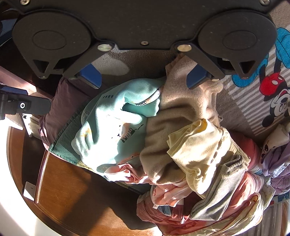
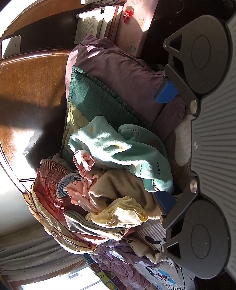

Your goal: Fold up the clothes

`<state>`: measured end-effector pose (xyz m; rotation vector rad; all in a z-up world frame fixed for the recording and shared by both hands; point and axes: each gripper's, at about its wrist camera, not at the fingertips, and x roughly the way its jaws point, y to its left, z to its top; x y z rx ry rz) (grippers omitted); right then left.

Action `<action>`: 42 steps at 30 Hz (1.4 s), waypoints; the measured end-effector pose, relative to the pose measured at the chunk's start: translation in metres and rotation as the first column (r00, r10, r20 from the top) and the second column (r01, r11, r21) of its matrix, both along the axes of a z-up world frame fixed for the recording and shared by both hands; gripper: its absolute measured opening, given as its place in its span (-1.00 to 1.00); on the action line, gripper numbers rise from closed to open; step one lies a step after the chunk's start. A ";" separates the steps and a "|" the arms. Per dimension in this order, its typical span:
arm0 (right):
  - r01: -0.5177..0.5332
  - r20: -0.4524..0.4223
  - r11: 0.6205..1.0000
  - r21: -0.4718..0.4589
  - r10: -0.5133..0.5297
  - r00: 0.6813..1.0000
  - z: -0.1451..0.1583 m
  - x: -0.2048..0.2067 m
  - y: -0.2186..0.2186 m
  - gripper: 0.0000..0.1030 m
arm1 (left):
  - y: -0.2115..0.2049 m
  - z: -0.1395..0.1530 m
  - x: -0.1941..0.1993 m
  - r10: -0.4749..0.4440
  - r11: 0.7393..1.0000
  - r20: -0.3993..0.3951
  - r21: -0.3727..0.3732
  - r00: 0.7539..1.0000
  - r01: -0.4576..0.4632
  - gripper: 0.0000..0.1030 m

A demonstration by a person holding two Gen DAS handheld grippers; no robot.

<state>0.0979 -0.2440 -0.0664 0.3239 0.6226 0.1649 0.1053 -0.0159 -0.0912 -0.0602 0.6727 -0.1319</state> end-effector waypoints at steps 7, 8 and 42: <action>0.020 -0.061 1.000 0.022 -0.019 0.998 -0.019 0.015 -0.011 0.99 | -0.010 -0.016 0.021 -0.067 0.997 0.008 -0.046 0.998 0.068 0.58; 0.025 -0.063 1.000 0.008 -0.024 0.998 -0.020 0.017 -0.011 0.99 | -0.013 -0.017 0.023 -0.076 0.996 0.008 -0.036 0.997 0.076 0.49; -0.122 -0.034 0.989 0.088 0.125 0.992 0.029 -0.079 0.041 0.99 | 0.123 0.178 -0.143 0.141 0.977 0.369 -0.201 0.919 -0.069 -1.00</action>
